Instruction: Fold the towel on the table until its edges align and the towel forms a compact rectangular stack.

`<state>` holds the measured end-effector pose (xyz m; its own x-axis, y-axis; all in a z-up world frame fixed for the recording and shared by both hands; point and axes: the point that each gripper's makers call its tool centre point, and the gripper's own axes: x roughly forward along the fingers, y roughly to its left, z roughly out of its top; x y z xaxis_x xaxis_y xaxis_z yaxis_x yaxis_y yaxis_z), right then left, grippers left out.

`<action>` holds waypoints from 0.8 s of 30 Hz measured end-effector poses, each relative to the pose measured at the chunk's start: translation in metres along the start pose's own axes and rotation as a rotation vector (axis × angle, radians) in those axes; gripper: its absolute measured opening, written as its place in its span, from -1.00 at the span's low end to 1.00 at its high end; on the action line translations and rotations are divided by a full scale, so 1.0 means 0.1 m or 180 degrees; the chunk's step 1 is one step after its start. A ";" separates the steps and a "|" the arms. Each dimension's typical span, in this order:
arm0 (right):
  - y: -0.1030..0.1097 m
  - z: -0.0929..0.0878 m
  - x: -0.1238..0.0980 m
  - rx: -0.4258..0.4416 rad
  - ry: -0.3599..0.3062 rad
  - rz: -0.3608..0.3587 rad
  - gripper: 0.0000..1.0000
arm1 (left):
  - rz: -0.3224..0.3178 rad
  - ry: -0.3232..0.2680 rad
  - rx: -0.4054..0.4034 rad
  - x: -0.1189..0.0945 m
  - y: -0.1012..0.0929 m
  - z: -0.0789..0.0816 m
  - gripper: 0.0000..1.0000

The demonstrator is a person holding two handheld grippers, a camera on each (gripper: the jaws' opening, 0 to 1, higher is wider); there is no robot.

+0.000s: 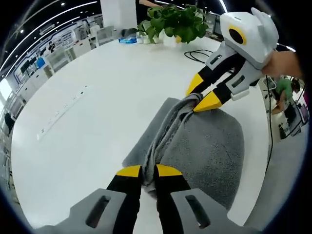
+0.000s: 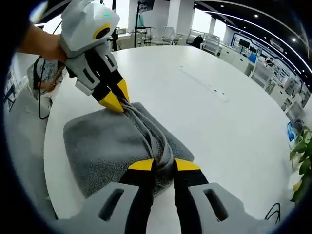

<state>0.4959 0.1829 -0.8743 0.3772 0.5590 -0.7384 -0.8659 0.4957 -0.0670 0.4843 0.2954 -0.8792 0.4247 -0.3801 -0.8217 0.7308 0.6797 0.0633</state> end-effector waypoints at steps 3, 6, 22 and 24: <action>-0.04 -0.01 -0.02 0.0124 -0.0049 -0.0046 -0.72 | 0.0107 -0.0113 0.0178 0.03 0.05 0.05 -0.78; -0.09 -0.03 -0.06 0.0190 -0.0051 -0.0150 -0.68 | 0.0109 -0.0181 0.0266 0.01 0.05 0.08 -0.77; 0.18 0.14 -0.13 -0.0133 -0.0254 0.0123 -0.92 | 0.0063 -0.0442 0.0203 -0.28 0.01 0.09 -0.74; 0.15 0.09 -0.05 -0.0172 -0.0224 0.0039 -0.75 | 0.0005 -0.0400 0.0183 -0.27 -0.06 0.02 -0.74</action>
<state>0.4837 0.1934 -0.8657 0.3869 0.6111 -0.6905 -0.8864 0.4530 -0.0957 0.4696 0.3004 -0.8565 0.4867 -0.4571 -0.7444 0.7580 0.6445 0.0999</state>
